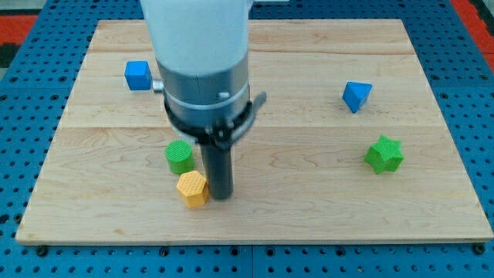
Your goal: Slide yellow hexagon closer to red circle
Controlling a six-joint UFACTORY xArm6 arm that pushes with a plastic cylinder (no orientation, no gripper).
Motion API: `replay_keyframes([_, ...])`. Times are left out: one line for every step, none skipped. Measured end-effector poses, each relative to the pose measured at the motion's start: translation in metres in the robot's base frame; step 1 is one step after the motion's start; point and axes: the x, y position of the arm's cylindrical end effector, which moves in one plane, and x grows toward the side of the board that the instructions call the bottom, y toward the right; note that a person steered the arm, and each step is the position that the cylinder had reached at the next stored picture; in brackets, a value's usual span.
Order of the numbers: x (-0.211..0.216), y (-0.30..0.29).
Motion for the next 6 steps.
replay_keyframes([0.026,-0.050])
replay_keyframes([-0.008,-0.092])
replay_keyframes([-0.011,-0.002])
replay_keyframes([-0.017,0.001])
replay_keyframes([-0.084,0.002])
replay_keyframes([-0.093,0.036])
